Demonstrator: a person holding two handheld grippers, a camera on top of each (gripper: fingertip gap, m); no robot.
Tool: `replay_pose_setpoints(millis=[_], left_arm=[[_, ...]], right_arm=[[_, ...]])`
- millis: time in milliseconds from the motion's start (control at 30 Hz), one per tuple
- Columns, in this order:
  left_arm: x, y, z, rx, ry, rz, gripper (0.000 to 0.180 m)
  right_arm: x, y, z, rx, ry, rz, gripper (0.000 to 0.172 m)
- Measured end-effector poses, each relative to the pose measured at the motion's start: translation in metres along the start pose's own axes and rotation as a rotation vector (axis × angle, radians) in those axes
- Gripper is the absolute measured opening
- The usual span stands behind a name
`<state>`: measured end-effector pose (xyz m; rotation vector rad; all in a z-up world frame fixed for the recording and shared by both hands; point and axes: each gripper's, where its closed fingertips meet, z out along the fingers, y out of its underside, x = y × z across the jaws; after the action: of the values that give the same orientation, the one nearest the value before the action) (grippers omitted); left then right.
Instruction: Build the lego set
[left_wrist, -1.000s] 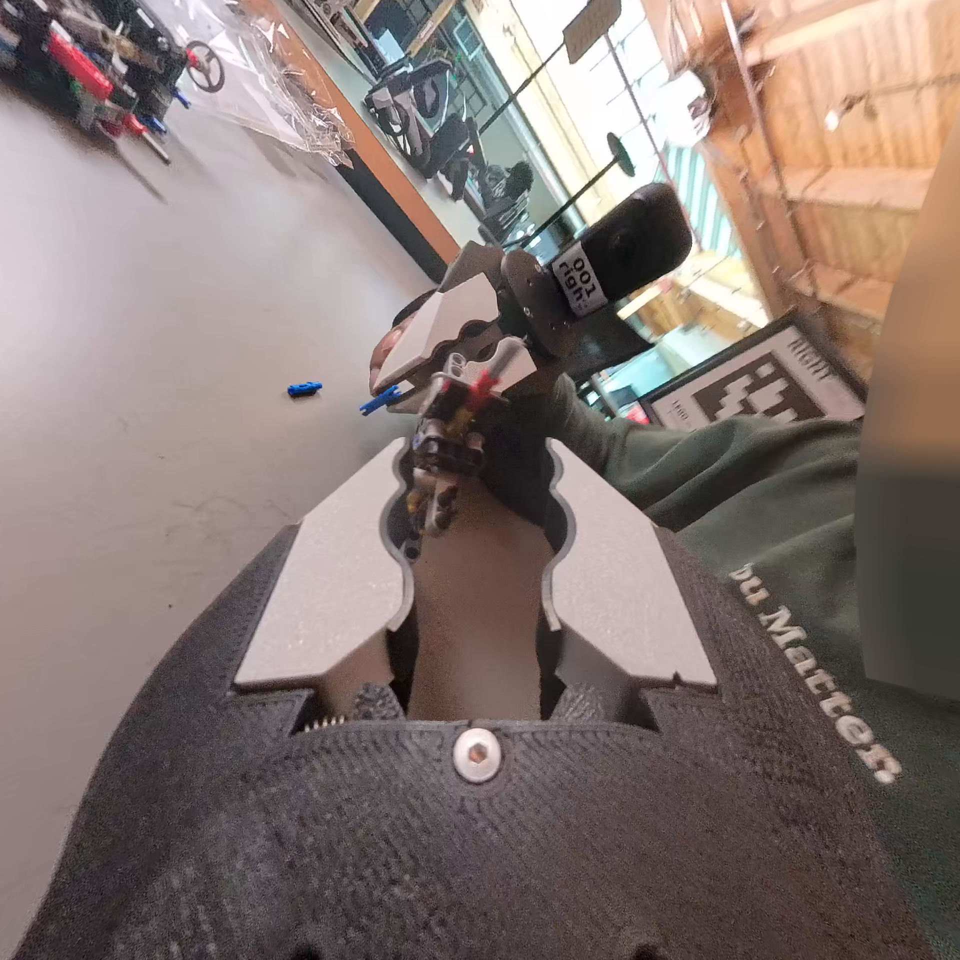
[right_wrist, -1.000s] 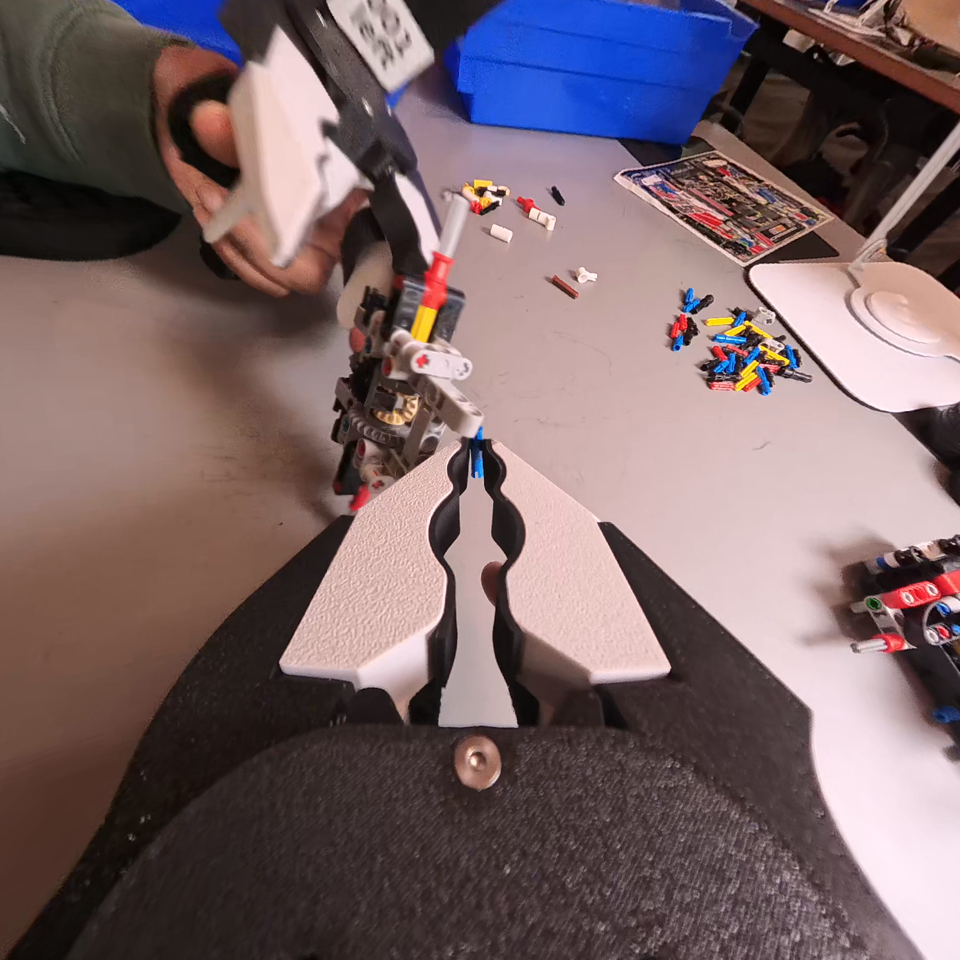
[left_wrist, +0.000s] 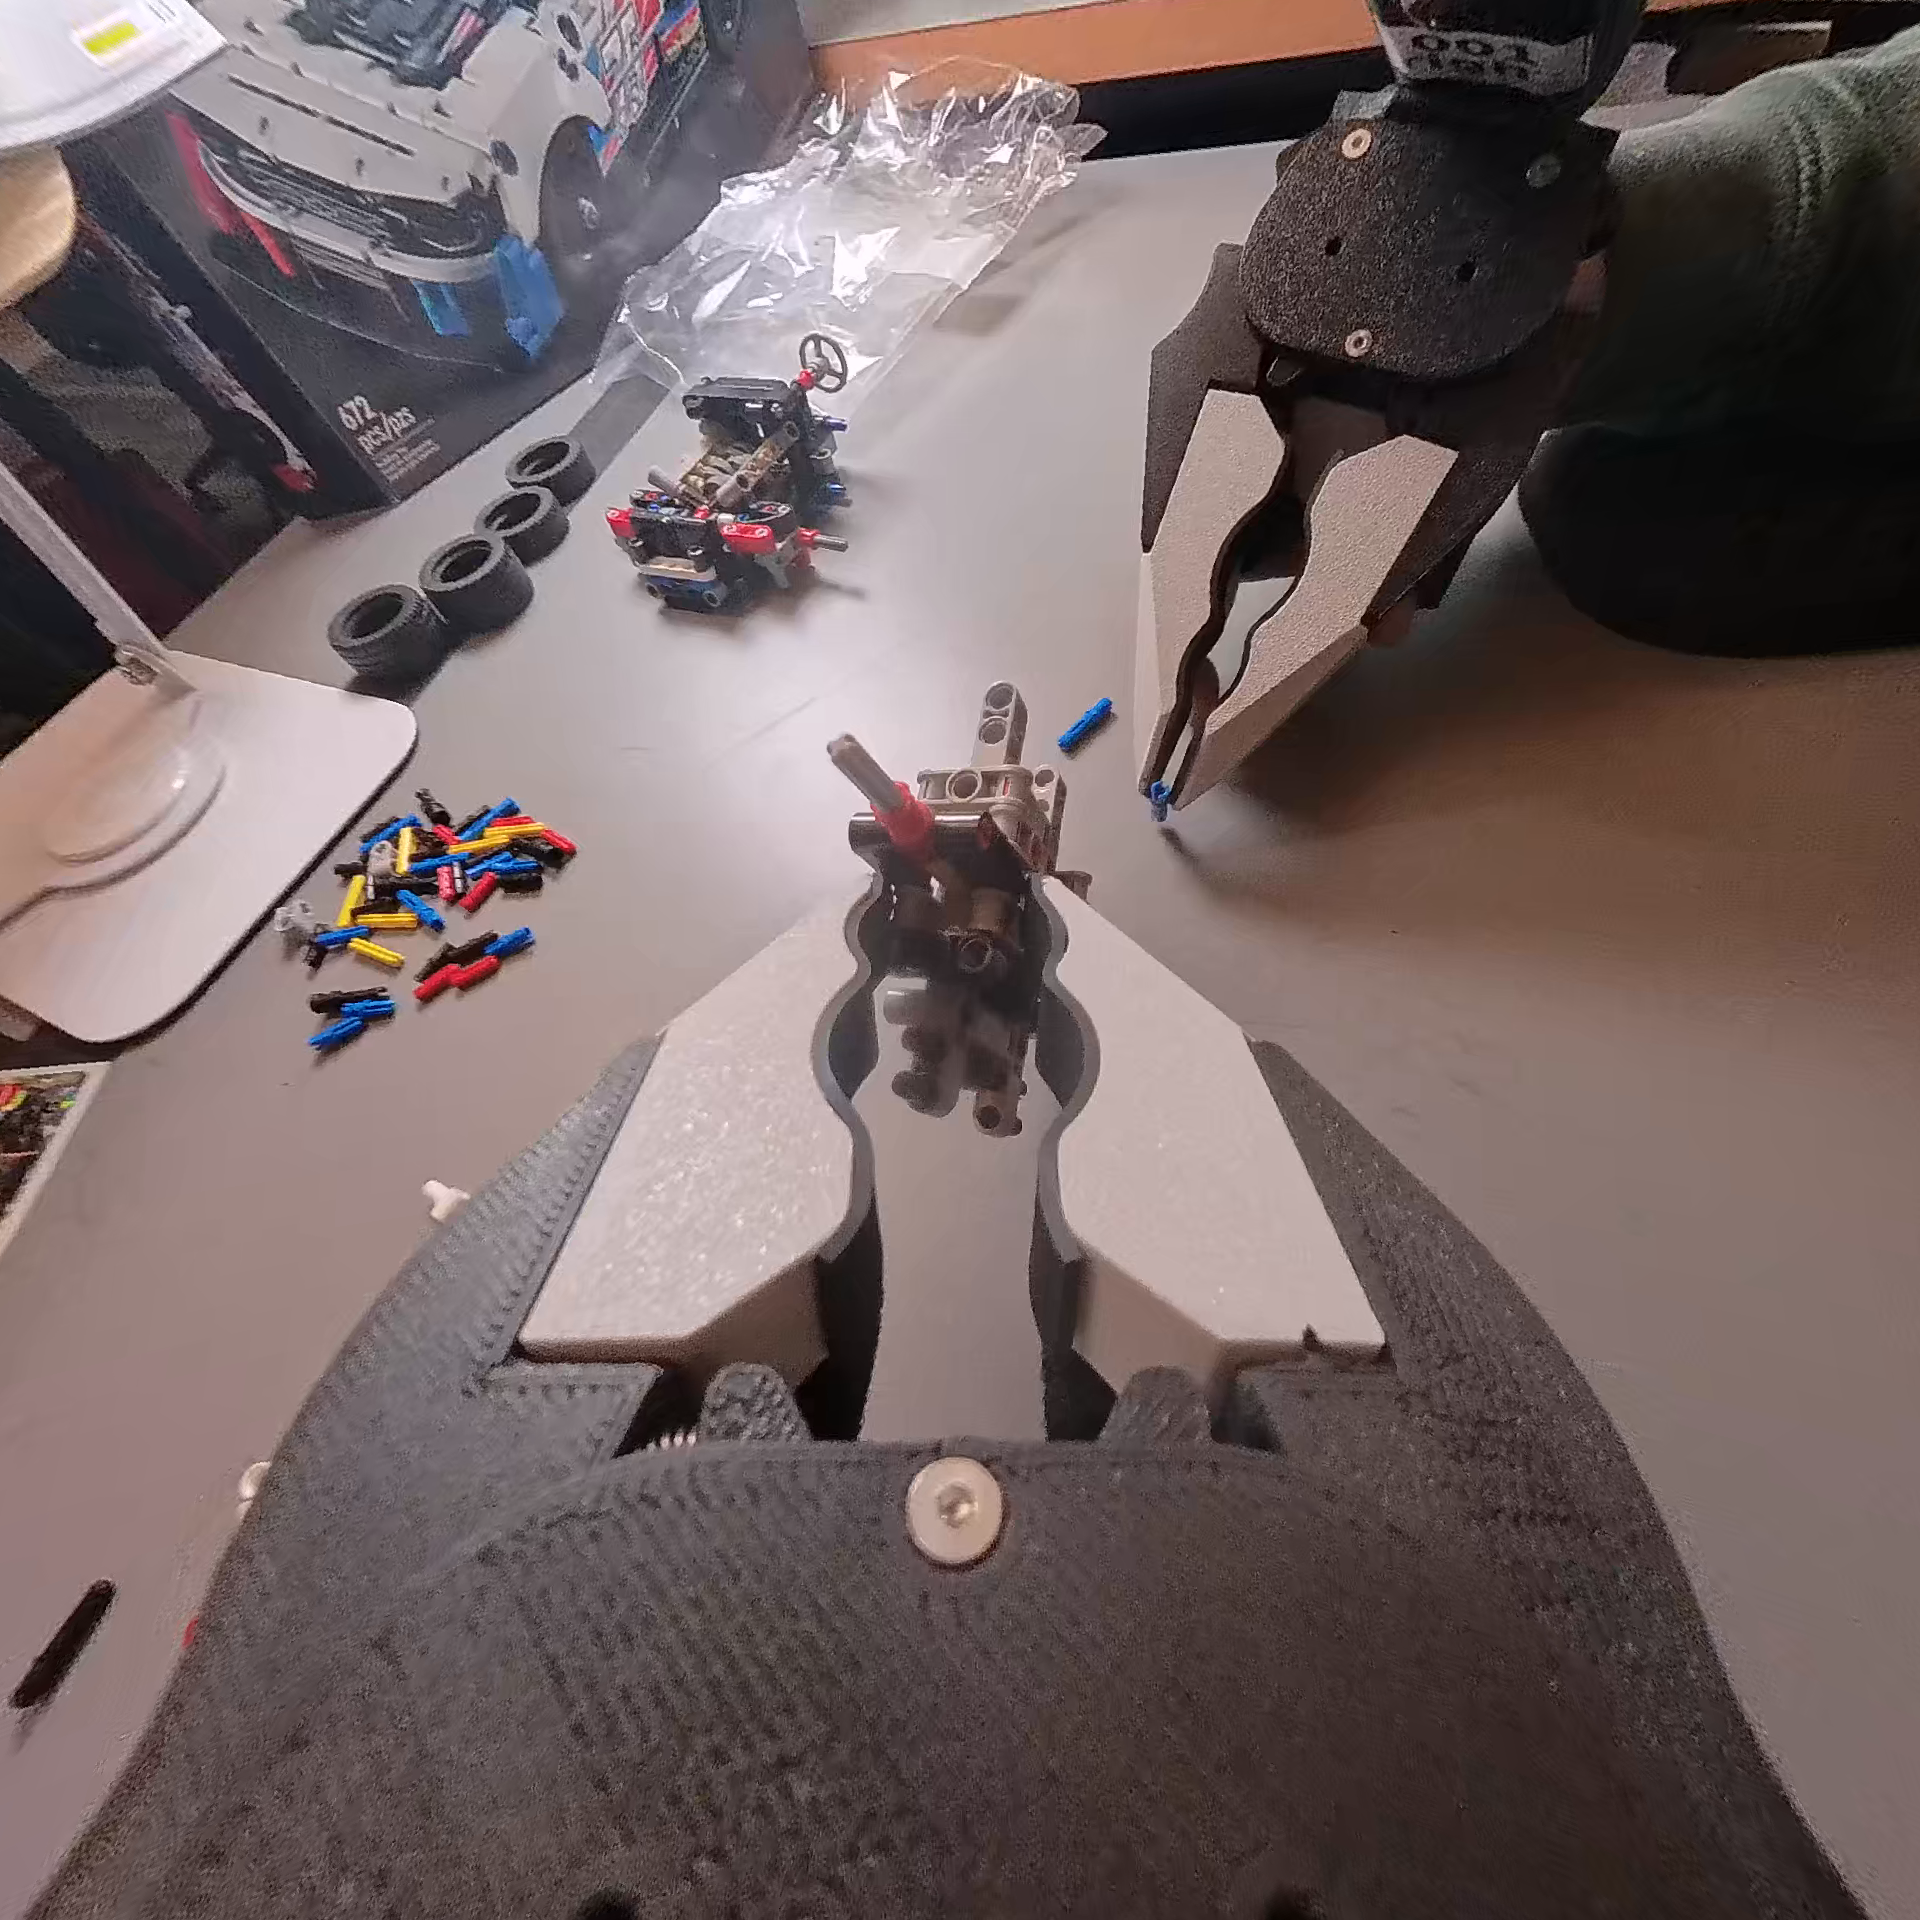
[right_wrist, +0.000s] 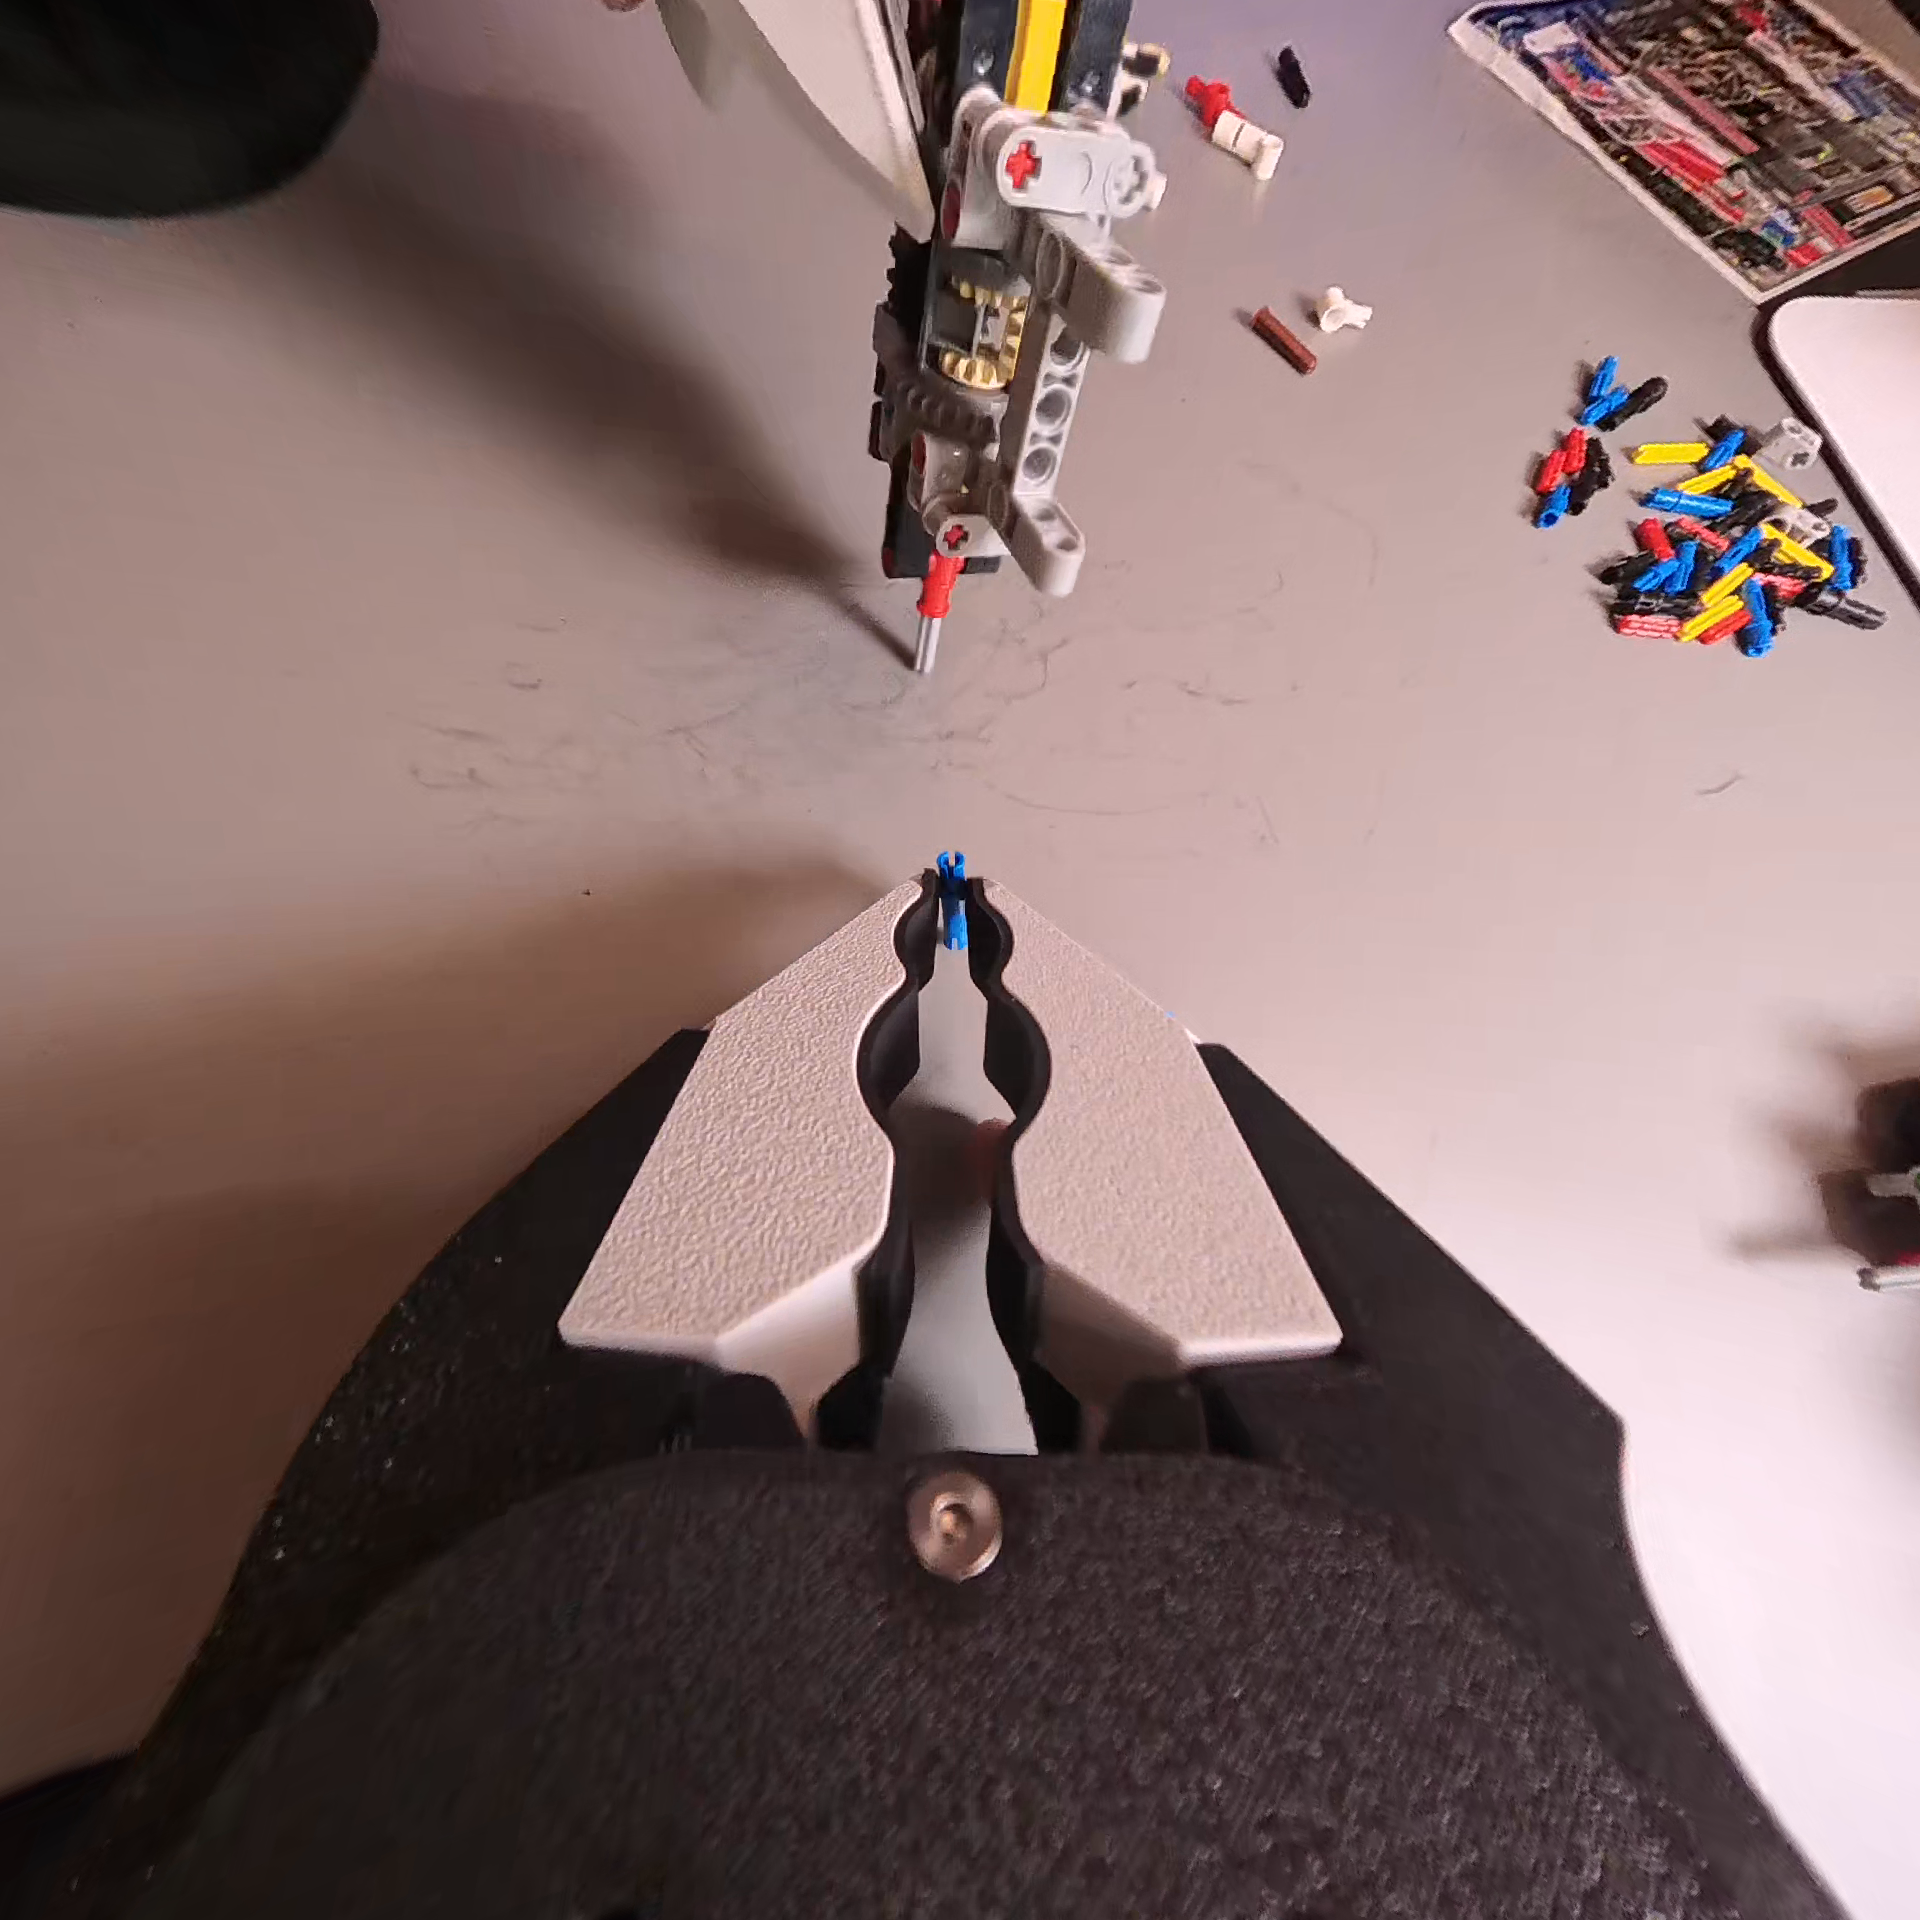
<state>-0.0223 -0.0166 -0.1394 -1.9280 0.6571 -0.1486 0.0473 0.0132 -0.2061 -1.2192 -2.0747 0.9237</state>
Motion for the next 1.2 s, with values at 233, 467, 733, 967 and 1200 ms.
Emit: replay_pose_setpoints(millis=[233,467,733,967,1200], left_arm=[[0.009,-0.002,0.003,0.011,-0.002,0.045,0.024],[0.017,-0.006,0.003,0.024,0.009,0.064,0.024],[0.031,-0.012,0.009,0.021,0.027,0.113,0.024],[0.033,-0.016,0.008,0.004,0.015,0.171,0.024],[0.035,-0.015,0.009,-0.006,0.024,0.181,0.024]], right_arm=[[-0.004,-0.017,-0.001,0.08,-0.013,-0.002,0.003],[-0.003,-0.077,-0.034,0.439,-0.028,0.082,0.003],[0.0,-0.104,-0.032,0.515,-0.002,0.143,0.003],[-0.004,-0.104,-0.034,0.467,-0.015,0.131,0.003],[-0.005,-0.101,-0.03,0.429,-0.021,0.127,0.003]])
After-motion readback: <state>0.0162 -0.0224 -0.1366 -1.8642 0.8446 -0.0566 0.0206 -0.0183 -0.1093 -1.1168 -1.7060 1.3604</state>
